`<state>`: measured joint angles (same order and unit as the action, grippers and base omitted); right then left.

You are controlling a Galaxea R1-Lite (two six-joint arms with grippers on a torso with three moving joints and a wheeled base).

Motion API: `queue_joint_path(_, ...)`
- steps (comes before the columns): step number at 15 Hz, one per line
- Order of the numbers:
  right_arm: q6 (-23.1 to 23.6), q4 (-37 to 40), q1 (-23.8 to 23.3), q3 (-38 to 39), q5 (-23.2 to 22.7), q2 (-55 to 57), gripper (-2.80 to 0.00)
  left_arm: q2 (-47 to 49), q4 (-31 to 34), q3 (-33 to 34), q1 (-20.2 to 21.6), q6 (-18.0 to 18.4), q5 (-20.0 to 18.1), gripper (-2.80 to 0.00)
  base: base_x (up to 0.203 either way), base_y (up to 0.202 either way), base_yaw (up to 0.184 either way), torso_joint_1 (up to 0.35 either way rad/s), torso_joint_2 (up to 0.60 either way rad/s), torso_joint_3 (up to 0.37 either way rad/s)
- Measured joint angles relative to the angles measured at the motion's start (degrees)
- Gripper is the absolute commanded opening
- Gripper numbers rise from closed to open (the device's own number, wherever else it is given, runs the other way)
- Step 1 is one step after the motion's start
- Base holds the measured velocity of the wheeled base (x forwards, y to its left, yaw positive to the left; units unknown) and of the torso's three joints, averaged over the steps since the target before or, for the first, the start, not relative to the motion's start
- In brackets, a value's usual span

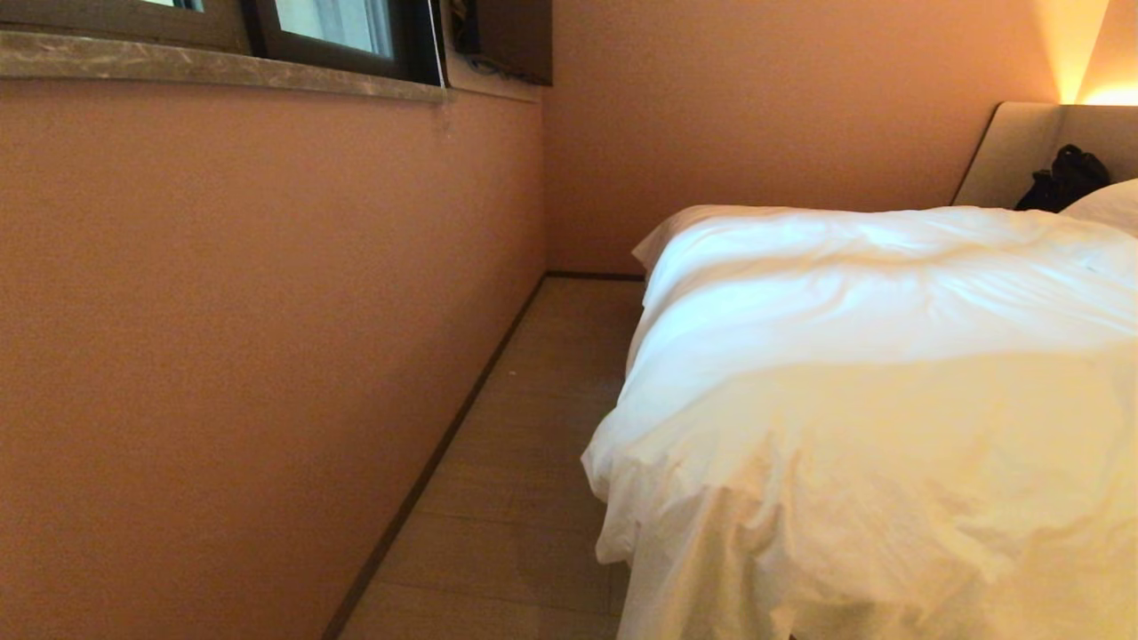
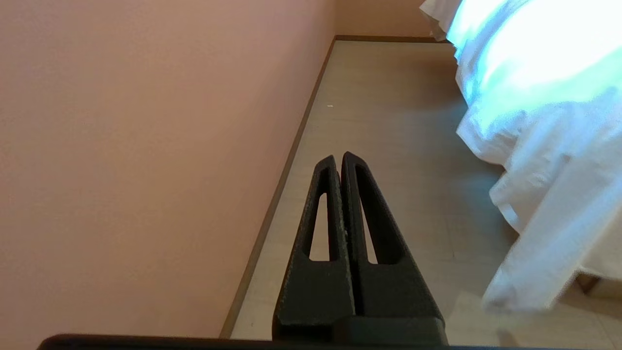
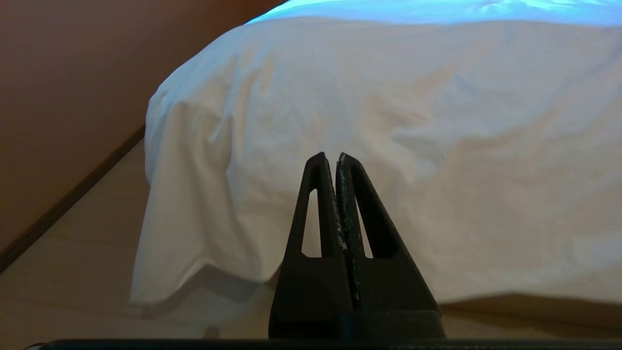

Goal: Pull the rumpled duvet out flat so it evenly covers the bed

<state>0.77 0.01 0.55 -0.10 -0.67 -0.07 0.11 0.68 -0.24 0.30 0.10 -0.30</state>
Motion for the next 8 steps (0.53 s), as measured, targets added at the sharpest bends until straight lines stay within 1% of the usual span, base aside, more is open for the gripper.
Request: queue_joint_path(8,0.0,0.0,0.0,0.0,0.0,0.0,-2.80,0.0,0.0,0.0,0.0,0.0,0.0,-2.80,-0.192,0.000,-0.001,0.002,0.00,0.003)
